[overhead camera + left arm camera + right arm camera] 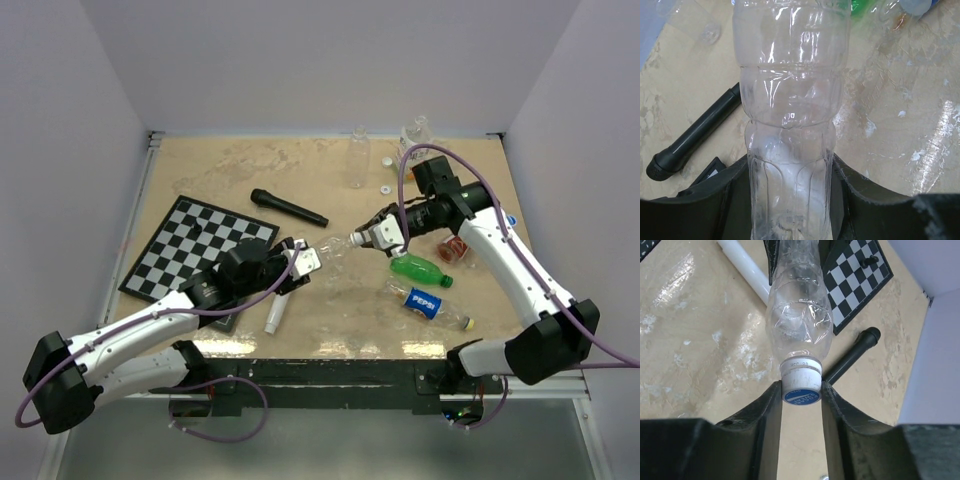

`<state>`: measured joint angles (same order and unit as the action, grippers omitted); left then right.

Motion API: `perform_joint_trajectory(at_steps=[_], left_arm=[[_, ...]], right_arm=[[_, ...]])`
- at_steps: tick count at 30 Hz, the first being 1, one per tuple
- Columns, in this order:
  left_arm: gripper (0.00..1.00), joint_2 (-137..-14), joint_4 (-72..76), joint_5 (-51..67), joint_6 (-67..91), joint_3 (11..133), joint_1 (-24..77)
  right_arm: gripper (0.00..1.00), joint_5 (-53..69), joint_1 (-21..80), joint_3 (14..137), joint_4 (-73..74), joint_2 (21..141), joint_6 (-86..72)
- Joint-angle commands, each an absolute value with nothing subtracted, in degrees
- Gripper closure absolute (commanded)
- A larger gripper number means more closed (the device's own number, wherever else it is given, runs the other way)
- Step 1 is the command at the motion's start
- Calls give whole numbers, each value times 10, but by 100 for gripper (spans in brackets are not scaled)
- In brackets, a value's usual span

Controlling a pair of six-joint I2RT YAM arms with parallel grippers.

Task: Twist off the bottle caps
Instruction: Unscrew the bottle cap from the plastic bottle.

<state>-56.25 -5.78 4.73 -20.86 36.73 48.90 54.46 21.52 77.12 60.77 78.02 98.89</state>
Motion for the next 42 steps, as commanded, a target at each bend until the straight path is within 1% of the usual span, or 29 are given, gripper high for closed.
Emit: perform_joint_trajectory(at_steps=[1, 2, 5, 8, 10, 16, 17, 20, 24, 26, 27, 31, 33, 37, 40, 42], left_arm=[[96, -548, -37, 71, -227, 371, 490], [96, -549, -37, 75, -225, 373, 490], [96, -549, -38, 79, -222, 374, 490], [96, -551, -38, 82, -221, 375, 490], [96, -549, -39, 83, -220, 375, 490], [96, -549, -40, 82, -219, 377, 490], [96, -548, -40, 83, -218, 377, 490], [97, -549, -40, 85, -216, 378, 490], [97, -552, -40, 88, -214, 380, 490], [97, -553, -40, 89, -214, 380, 490], [97, -553, -40, 89, -214, 380, 490], [97, -553, -40, 86, -214, 379, 490], [97, -555, -40, 86, -214, 379, 490], [97, -555, -40, 85, -214, 379, 490], [97, -556, -40, 85, -214, 379, 490], [97, -555, -40, 85, -214, 380, 490]], right_arm=[[54, 567, 209, 772, 550, 774, 892], [49, 568, 209, 773, 548, 768, 856], [40, 552, 207, 788, 548, 755, 761], [32, 552, 200, 785, 552, 733, 715], [30, 556, 196, 776, 534, 717, 654], [30, 573, 178, 752, 530, 684, 561], [30, 563, 174, 745, 505, 679, 516], [30, 516, 173, 716, 406, 667, 300], [30, 476, 173, 687, 351, 671, 115], [29, 505, 173, 681, 350, 677, 82], [26, 515, 173, 679, 346, 680, 71], [23, 564, 173, 679, 357, 698, 69], [23, 568, 174, 675, 359, 707, 64], [32, 585, 174, 673, 377, 732, 70], [41, 594, 174, 679, 391, 743, 84], [48, 601, 174, 680, 393, 744, 91]])
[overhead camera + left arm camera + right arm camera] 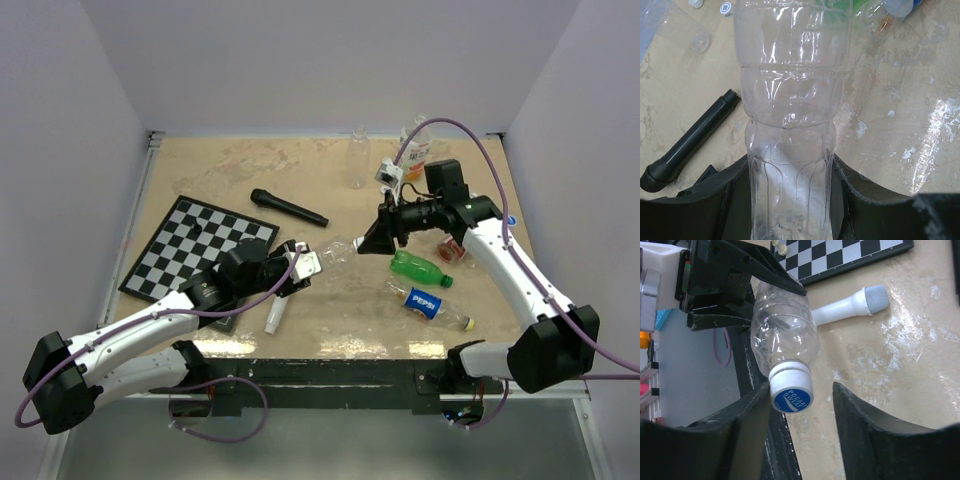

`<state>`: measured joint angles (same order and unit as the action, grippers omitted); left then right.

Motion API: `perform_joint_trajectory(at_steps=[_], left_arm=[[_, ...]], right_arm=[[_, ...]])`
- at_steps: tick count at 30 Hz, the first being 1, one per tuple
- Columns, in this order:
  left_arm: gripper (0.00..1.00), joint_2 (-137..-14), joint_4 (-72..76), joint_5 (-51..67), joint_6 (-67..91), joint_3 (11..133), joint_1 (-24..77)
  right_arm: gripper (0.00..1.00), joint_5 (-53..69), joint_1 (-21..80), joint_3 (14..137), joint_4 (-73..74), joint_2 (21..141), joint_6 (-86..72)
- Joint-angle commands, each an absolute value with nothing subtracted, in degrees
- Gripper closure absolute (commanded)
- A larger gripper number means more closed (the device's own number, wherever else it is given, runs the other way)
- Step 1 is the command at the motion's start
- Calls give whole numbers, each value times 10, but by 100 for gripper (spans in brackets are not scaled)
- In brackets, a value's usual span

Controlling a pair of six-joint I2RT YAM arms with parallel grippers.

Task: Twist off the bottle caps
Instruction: Unscrew the bottle cap from the plastic bottle.

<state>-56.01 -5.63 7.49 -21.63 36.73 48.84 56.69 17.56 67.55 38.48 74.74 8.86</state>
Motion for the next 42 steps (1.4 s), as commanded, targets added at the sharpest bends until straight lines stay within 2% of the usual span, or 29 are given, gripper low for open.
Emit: perform_joint_trajectory(at_steps=[1, 4, 9, 12, 15, 19, 21, 26, 31, 34, 37, 42], left_arm=[[97, -555, -40, 86, -214, 379, 490], [97, -555, -40, 86, -214, 379, 490], [97, -555, -40, 86, -214, 379, 490], [97, -555, -40, 87, -214, 379, 490], [97, -555, -40, 87, -214, 379, 490], [97, -555, -40, 89, -214, 379, 490], [97, -555, -40, 90, -213, 379, 490], [97, -555, -40, 91, -213, 380, 490], [97, -558, -40, 91, -214, 381, 490], [97, -558, -40, 91, -213, 380, 490], [97, -558, -40, 91, -213, 380, 490], [97, -555, -41, 90, -213, 379, 490]], right_arm=[[53, 605, 174, 681, 393, 743, 93], [55, 607, 174, 685, 396, 743, 102], [47, 606, 174, 691, 404, 743, 110], [50, 600, 174, 700, 409, 738, 120], [62, 600, 173, 704, 416, 733, 133], [91, 595, 174, 715, 437, 730, 183], [100, 593, 174, 722, 453, 732, 222], [100, 581, 180, 755, 574, 749, 481], [100, 569, 185, 742, 591, 703, 718], [100, 576, 185, 708, 623, 670, 967], [100, 566, 185, 705, 693, 700, 1204], [100, 630, 185, 681, 665, 708, 1218]])
